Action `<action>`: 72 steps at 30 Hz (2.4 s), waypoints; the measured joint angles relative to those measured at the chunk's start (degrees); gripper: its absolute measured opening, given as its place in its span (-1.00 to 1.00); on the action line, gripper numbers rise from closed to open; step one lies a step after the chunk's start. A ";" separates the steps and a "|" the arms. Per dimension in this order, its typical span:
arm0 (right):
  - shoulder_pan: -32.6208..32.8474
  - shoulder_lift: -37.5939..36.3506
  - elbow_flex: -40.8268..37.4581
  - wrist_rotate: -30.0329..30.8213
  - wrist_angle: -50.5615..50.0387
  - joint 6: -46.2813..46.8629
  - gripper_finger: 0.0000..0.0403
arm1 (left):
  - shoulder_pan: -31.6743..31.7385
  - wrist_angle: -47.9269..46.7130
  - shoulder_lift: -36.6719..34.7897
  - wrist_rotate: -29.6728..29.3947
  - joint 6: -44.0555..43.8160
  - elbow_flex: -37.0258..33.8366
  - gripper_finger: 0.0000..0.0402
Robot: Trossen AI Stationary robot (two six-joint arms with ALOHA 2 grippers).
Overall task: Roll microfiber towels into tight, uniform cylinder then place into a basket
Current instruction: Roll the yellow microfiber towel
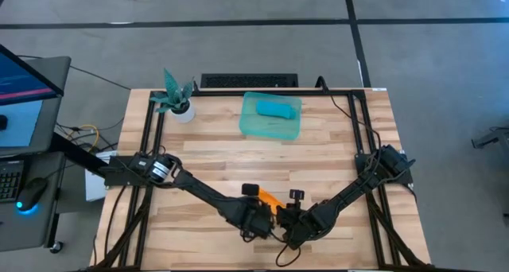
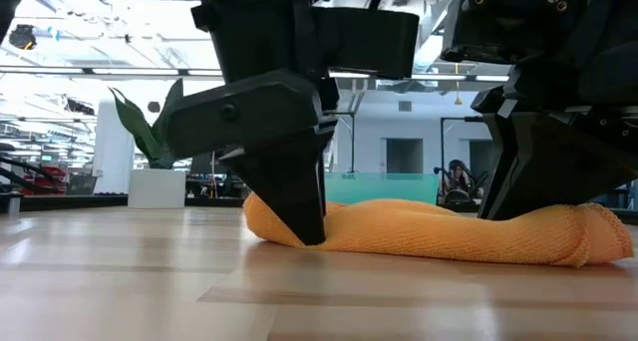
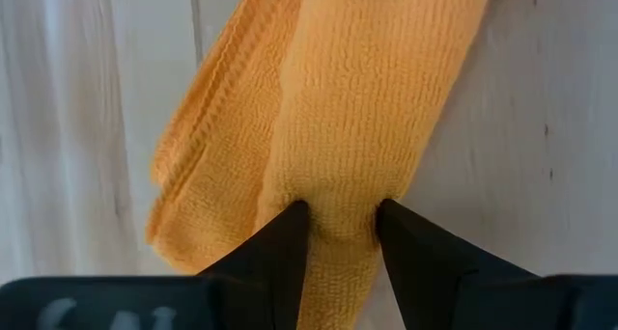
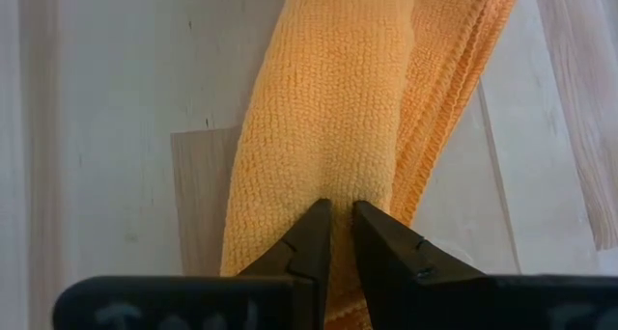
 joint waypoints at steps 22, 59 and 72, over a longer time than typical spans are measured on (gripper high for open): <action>0.00 -0.02 0.00 0.70 -0.52 2.97 -0.33 | -2.64 0.94 0.14 7.52 -23.57 -0.64 -0.39; 14.04 0.37 5.81 17.35 -24.67 2.57 -0.51 | -2.80 8.63 0.18 8.52 -29.48 -0.81 -0.39; 13.01 0.20 4.20 16.35 -15.36 -0.81 -0.51 | -2.45 8.83 0.17 8.71 -29.46 -0.79 -0.39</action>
